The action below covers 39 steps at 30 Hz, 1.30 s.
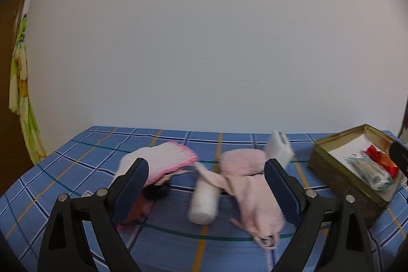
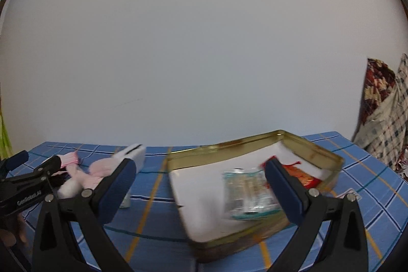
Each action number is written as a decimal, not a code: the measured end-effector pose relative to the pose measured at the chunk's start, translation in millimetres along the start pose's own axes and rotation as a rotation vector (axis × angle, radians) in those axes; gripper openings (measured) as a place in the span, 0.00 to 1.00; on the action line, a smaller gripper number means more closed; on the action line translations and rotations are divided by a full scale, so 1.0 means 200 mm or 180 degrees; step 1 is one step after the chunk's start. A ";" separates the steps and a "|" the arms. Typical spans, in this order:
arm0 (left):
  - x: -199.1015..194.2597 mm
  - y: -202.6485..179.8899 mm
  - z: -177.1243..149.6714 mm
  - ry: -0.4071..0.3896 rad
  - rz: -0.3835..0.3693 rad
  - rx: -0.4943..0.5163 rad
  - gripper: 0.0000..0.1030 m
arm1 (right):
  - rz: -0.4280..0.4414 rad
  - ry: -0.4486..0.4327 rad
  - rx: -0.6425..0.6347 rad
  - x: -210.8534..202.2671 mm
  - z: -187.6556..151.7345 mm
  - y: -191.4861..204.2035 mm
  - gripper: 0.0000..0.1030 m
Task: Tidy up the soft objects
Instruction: 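Withdraw both tools from the tin back toward the remaining items, then grasp the white pink-edged cloth with the left tool while the right tool grasps the pink bra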
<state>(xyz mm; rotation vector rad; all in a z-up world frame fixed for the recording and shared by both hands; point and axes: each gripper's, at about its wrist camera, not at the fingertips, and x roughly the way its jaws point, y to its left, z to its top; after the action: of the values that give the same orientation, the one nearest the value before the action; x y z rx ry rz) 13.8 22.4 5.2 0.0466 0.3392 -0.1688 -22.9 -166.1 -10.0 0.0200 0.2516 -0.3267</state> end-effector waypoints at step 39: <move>0.33 0.53 -0.01 0.0698 0.0141 -0.0170 0.91 | 0.0864 0.1534 -0.0858 0.47 -0.17 0.85 0.11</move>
<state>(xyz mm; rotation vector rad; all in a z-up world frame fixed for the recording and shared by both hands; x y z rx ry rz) 93.3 117.2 -16.2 0.0197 0.5607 -0.1107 109.3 -32.2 -68.7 -0.1338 0.7615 -0.0101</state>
